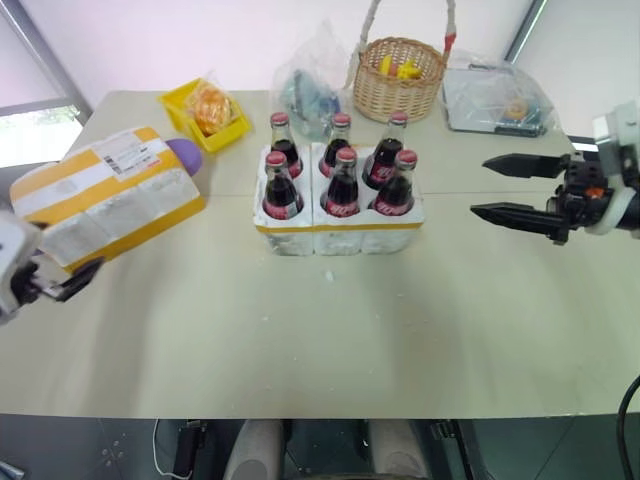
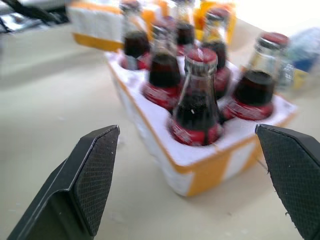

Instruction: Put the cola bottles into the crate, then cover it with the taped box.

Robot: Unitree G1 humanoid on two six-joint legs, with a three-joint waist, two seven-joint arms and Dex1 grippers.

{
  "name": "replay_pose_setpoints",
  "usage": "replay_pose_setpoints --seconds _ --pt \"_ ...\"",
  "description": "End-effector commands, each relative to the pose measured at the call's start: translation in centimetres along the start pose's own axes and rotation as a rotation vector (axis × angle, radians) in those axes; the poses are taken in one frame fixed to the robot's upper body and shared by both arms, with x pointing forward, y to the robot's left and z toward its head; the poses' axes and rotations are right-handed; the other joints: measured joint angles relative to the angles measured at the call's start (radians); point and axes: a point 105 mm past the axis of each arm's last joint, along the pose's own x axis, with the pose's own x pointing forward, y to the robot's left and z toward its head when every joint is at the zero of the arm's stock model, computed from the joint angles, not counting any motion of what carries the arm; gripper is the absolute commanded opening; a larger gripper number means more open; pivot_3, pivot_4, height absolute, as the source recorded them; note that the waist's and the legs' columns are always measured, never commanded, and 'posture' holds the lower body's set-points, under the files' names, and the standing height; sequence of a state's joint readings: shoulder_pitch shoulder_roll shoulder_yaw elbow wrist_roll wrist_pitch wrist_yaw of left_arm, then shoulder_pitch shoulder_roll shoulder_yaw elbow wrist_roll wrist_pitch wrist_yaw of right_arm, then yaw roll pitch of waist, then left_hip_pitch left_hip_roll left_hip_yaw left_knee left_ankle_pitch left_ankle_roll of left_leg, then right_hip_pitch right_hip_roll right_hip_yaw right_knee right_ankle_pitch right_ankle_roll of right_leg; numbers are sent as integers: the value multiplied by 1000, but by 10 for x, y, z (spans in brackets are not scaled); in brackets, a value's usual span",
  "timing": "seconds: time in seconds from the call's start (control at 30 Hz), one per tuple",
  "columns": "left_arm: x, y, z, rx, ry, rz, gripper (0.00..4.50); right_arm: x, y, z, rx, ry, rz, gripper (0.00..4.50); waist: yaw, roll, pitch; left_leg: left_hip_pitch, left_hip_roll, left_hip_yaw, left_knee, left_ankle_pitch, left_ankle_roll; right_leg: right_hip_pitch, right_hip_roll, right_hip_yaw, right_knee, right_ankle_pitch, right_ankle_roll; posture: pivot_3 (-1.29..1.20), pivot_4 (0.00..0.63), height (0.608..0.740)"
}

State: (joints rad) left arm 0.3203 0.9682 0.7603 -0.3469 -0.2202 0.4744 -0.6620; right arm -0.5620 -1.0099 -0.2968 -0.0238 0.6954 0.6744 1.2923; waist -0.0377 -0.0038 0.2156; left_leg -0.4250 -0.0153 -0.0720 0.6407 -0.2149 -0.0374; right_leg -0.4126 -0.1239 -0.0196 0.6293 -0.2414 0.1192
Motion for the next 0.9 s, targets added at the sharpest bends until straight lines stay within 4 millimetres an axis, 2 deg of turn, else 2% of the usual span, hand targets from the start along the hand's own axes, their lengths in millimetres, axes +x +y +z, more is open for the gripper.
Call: replay_pose_setpoints --seconds 0.03,0.1,0.23,0.43,0.57,0.67,0.9 --pt "-6 25 -27 216 110 168 4500 2 16 31 -31 -86 73 4445 1 0 0 0 1 1 0 0 0 -1 0 0 0 0 0 0 150 737" --pt "-5 34 -46 270 166 218 4500 9 16 33 -63 -94 67 4445 4 -1 -1 -1 1 4 -2 0 0 -4 0 4 0 1 -1 0 150 737" --pt "12 48 -64 397 190 262 4500 18 20 36 -68 -123 84 4445 22 -4 -2 -1 3 12 -6 0 0 -10 1 9 0 1 -1 0 150 737" --pt "53 52 -73 551 154 277 4500 23 20 37 -67 -140 79 4445 35 -6 -3 -1 5 14 -8 0 0 -12 3 10 0 3 -1 0 150 737" --pt "72 47 -77 598 137 262 4500 24 23 40 -71 -144 80 4445 25 -6 -3 -1 5 15 -8 0 0 -13 4 11 1 6 3 0 150 737" --pt "81 42 -83 633 149 242 4500 23 22 42 -76 -142 68 4445 18 -7 -4 -1 6 16 -8 1 0 -14 5 11 3 6 4 0 150 737" --pt "89 47 -91 640 188 287 4500 17 22 45 -83 -125 45 4445 24 -7 -4 0 7 16 -8 1 -1 -14 6 11 4 7 4 0 150 737"
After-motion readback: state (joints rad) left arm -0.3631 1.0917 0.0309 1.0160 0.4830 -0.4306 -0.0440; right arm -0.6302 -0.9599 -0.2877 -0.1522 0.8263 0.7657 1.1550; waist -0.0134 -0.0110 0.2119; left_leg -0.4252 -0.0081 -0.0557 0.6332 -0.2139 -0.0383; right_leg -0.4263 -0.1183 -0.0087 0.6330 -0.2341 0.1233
